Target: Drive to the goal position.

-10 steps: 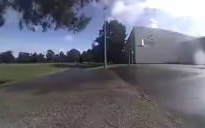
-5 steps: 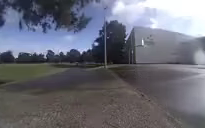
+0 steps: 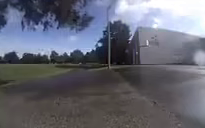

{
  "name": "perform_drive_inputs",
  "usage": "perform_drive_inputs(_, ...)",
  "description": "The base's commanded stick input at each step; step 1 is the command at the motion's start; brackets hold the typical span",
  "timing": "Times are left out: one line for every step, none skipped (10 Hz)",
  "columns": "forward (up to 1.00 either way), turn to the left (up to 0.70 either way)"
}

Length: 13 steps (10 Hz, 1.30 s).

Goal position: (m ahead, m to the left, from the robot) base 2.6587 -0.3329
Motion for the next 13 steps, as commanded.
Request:
perform_drive_inputs(1.0, 0.0)
perform_drive_inputs(1.0, 0.0)
perform_drive_inputs(1.0, 0.0)
perform_drive_inputs(1.0, 0.0)
perform_drive_inputs(1.0, 0.0)
perform_drive_inputs(1.0, 0.0)
perform_drive_inputs(1.0, 0.0)
perform_drive_inputs(1.0, 0.0)
perform_drive_inputs(1.0, 0.0)
perform_drive_inputs(1.0, 0.0)
perform_drive_inputs(1.0, 0.0)
perform_drive_inputs(1.0, 0.0)
perform_drive_inputs(1.0, 0.0)
